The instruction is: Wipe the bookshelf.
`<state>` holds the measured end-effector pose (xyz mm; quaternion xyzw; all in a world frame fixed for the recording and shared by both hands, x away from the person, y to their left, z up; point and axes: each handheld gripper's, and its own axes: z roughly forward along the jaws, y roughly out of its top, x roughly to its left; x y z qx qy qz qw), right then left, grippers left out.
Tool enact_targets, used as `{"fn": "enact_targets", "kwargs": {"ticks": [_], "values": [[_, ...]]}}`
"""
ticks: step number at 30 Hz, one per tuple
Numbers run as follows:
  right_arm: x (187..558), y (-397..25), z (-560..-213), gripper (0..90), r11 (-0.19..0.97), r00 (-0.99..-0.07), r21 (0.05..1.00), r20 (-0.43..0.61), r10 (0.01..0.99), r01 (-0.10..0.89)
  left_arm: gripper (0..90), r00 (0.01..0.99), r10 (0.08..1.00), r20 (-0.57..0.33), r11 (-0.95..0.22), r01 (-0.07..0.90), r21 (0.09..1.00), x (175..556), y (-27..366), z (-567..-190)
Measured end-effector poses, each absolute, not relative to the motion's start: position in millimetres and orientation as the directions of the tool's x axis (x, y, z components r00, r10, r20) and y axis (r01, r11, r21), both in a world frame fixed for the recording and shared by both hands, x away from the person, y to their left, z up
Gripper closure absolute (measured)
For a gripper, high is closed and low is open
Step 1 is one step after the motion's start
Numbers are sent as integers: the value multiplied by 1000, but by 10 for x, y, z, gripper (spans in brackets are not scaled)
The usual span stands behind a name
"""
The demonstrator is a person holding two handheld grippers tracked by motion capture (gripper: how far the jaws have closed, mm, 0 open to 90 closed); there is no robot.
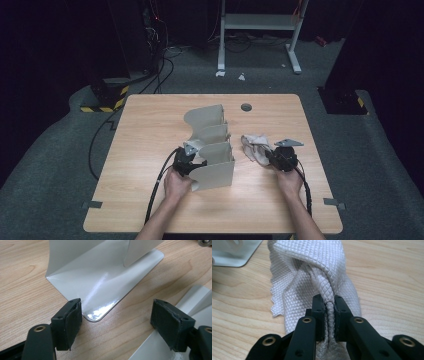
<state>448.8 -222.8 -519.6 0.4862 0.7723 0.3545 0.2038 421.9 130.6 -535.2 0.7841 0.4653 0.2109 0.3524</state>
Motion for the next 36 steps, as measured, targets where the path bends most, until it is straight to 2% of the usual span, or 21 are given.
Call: {"fn": "enact_targets", "kwargs": {"ticks": [5,15,21,23,24,26,30,32,36], "values": [[4491,-2235,-5247,750,269,-430,736,32,902,621,252,479,878,2,-318,580,750,4207,1322,-5352],[4413,-2324,-5197,558,238,-407,763,36,913,601,282,478,878,-9,-313,589,745,4161,1442,-5330],[4337,-2333,-5064,509,223,-415,799,37,909,559,297,486,874,-24,-301,579,758,4141,1500,-5251],[4311,-2317,-5020,511,226,-424,810,31,905,542,304,489,872,-33,-292,572,767,4139,1516,-5204],[4296,-2303,-4996,539,227,-430,816,30,902,532,306,490,871,-40,-284,568,772,4139,1522,-5178],[4258,-2261,-4956,665,229,-455,827,36,890,513,312,493,869,-47,-274,558,784,4135,1539,-5123],[4221,-2125,-4957,781,266,-519,822,42,854,504,335,487,871,-68,-244,548,800,4126,1594,-5062],[4207,-2048,-5002,784,272,-541,811,64,838,517,345,486,872,-62,-249,548,798,4126,1617,-5054],[4203,-1881,-5167,719,311,-567,778,69,821,546,373,498,866,-38,-270,532,803,4113,1636,-5042]]}}
